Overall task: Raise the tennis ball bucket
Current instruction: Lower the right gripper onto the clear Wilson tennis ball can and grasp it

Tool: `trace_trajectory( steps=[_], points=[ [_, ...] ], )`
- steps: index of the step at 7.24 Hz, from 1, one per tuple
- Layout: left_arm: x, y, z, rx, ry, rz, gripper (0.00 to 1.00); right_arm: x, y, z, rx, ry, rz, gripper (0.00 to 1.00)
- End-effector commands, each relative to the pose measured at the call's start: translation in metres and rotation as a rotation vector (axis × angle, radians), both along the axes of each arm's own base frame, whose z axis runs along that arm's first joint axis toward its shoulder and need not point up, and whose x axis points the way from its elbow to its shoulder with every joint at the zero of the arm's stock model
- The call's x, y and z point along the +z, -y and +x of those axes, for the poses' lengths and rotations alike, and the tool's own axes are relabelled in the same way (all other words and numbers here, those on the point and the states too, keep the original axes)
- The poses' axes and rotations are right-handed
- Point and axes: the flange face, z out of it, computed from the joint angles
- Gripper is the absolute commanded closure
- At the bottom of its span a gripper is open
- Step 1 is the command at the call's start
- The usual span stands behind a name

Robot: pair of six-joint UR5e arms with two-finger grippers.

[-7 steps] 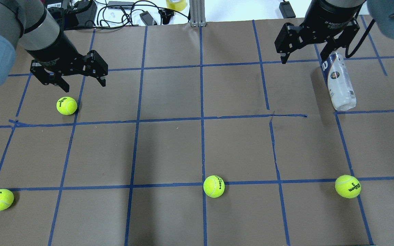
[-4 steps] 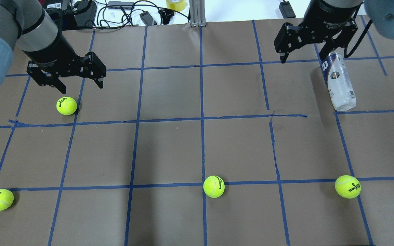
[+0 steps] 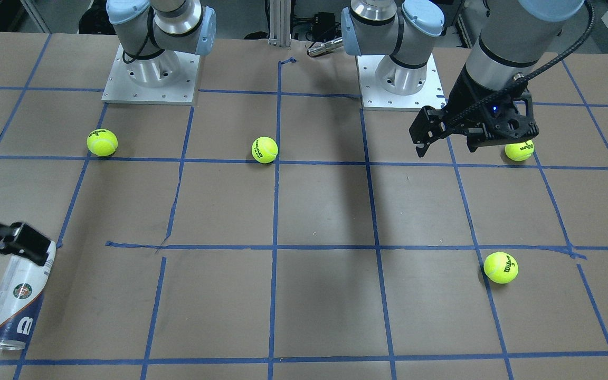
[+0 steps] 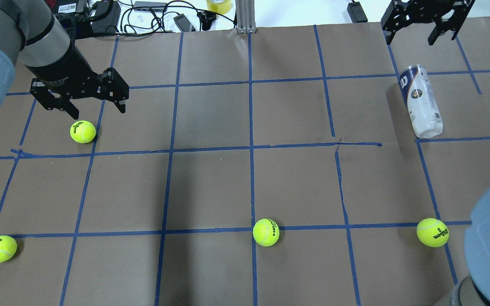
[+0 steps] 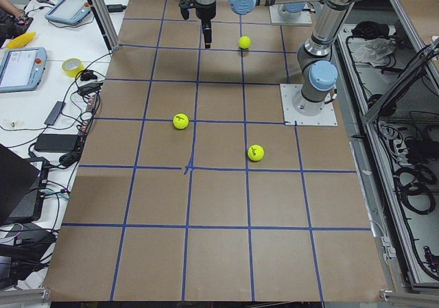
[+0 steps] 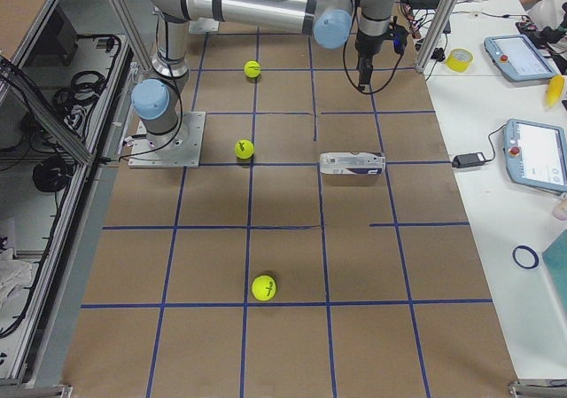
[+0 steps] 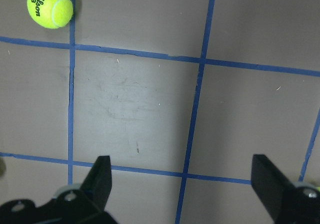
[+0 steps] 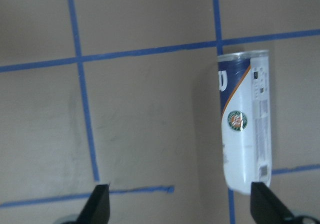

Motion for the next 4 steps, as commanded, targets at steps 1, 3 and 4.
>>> trace_trajectory(
  steps=[1, 3, 4],
  points=[
    [0.000, 0.000, 0.000, -0.001, 0.001, 0.001, 0.00, -0.094, 0.056, -0.076, 0.065, -0.010, -0.023, 0.00],
    [-0.001, 0.000, 0.001, 0.001, 0.003, 0.002, 0.00, -0.165, 0.073, -0.122, 0.075, -0.003, 0.005, 0.00],
    [-0.001, 0.000, 0.001, 0.001, 0.003, 0.002, 0.00, -0.170, 0.072, -0.121, 0.077, 0.006, 0.014, 0.00]
  ],
)
